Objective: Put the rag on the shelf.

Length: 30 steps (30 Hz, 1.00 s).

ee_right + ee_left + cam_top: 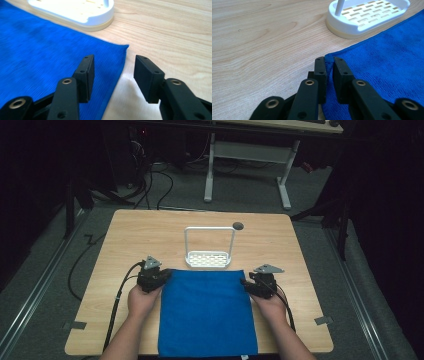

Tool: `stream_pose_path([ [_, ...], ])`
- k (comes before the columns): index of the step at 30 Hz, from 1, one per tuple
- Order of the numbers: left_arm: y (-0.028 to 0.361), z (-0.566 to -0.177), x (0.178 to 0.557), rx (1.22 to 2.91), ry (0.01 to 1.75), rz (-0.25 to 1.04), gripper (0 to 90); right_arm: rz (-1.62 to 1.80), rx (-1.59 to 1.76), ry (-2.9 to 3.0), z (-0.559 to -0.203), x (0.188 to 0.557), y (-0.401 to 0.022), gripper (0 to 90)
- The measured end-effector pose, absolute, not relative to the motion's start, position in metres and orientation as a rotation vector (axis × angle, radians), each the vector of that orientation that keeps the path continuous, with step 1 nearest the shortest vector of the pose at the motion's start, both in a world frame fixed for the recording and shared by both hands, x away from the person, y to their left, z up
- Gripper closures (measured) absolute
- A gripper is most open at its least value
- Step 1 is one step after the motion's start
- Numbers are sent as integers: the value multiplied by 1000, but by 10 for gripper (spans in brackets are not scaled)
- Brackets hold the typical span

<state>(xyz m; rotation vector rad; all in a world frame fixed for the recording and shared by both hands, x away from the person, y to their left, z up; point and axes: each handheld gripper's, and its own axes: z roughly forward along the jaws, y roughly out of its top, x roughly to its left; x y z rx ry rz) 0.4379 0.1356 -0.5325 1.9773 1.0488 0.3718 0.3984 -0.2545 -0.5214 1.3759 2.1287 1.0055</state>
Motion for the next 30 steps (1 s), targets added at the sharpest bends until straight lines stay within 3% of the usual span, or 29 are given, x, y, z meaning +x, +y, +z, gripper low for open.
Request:
stream_pose_path([
  [7,135,-533,438,1985,1048,374,818,960,1415,2149,-522,426,-246,489],
  [15,135,-533,438,1987,1050,375,815,923,1409,2170,-527,430,-243,483],
  [30,134,-533,437,1997,1049,379,813,938,1350,2181,-529,424,-235,870],
])
